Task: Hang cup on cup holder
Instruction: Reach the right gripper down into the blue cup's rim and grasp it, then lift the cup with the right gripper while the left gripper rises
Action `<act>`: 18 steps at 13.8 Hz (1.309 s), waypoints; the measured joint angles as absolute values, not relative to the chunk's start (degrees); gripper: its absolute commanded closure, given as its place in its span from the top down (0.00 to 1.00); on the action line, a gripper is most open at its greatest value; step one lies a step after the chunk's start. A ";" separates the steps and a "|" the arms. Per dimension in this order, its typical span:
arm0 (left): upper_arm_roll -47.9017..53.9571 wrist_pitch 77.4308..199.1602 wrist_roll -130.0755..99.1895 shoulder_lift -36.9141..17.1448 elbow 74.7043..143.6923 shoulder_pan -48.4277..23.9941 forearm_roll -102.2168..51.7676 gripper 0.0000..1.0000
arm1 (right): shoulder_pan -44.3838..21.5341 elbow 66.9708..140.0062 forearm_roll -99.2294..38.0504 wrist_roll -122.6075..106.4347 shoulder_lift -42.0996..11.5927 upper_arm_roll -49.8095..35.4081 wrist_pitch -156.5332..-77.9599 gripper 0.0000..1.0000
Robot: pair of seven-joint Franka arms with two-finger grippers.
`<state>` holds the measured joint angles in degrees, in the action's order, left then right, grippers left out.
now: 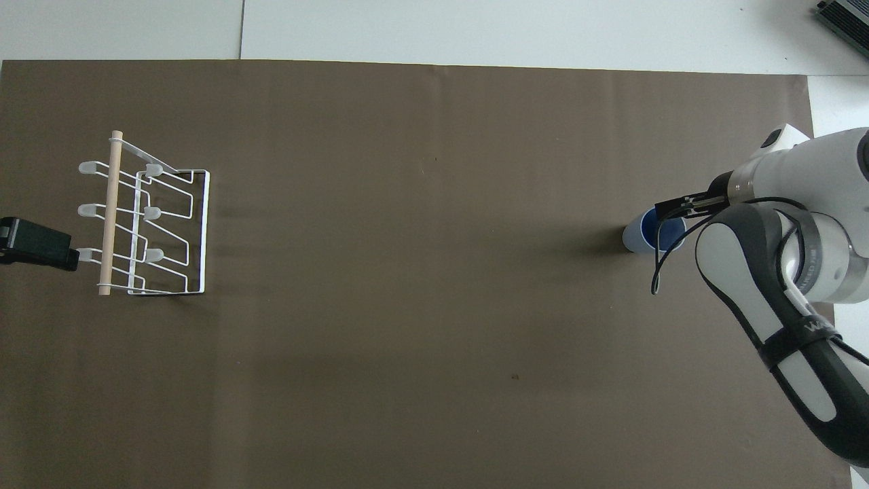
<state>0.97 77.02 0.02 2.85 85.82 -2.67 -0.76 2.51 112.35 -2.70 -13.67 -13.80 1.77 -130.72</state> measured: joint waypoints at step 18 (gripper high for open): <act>0.97 77.01 0.02 2.85 85.83 -2.67 -0.76 1.00 | 2.73 109.65 -7.04 -15.24 -13.70 1.48 -124.85 0.00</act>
<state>0.97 77.01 0.02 2.85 85.83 -2.67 -0.76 2.73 109.65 -7.04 -15.24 -13.70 1.48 -124.85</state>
